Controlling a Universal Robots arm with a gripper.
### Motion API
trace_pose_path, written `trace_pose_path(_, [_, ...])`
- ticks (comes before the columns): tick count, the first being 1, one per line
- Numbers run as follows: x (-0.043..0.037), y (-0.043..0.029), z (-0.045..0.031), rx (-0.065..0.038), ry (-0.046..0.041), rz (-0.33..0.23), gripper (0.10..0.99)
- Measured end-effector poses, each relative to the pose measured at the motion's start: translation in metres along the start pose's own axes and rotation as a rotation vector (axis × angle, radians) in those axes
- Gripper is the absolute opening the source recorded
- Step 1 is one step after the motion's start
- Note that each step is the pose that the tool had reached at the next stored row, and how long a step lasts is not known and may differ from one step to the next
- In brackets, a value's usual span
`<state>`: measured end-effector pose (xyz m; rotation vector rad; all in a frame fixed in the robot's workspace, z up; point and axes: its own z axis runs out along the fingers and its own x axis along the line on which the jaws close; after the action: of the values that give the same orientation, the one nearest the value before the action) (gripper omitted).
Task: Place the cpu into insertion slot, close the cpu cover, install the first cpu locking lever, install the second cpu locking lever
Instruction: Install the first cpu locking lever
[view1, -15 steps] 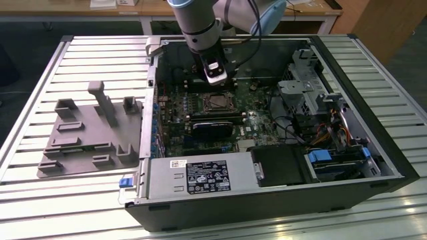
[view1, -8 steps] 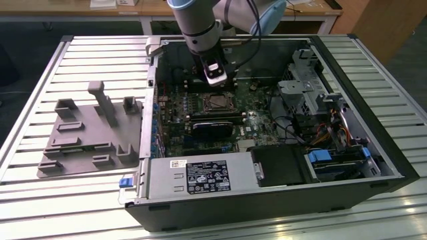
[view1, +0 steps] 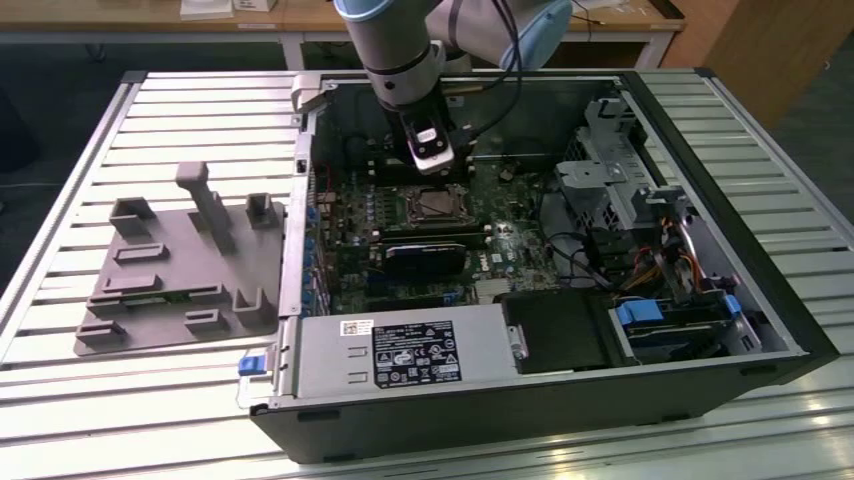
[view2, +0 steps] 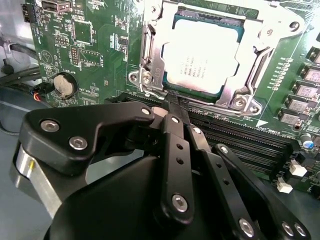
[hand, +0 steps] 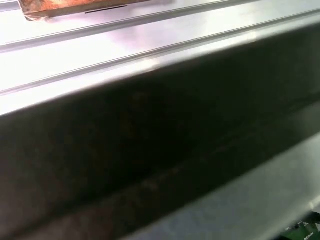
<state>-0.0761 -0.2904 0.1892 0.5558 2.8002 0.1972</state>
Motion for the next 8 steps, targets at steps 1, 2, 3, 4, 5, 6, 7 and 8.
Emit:
trace_pose_path(1, [0.0, 0.0, 0.0001, 0.0, 0.0, 0.0, 0.102])
trace_pose_path(2, [0.0, 0.0, 0.0002, -0.001, 0.0002, 0.0, 0.102])
trace_pose_path(3, [0.0, 0.0, 0.0002, -0.001, 0.0006, 0.001, 0.102])
trace_pose_path(4, [0.0, 0.0, 0.0002, -0.003, 0.0013, 0.001, 0.102])
trace_pose_path(5, [0.0, 0.0, 0.0002, -0.005, 0.0019, 0.002, 0.102])
trace_pose_path(6, [0.0, 0.0, 0.0002, -0.007, 0.0027, 0.002, 0.102])
trace_pose_path(7, [0.0, 0.0001, 0.0003, -0.007, 0.0028, 0.002, 0.102])
trace_pose_path(8, [0.0, 0.0001, 0.0003, -0.008, 0.0029, 0.002, 0.102])
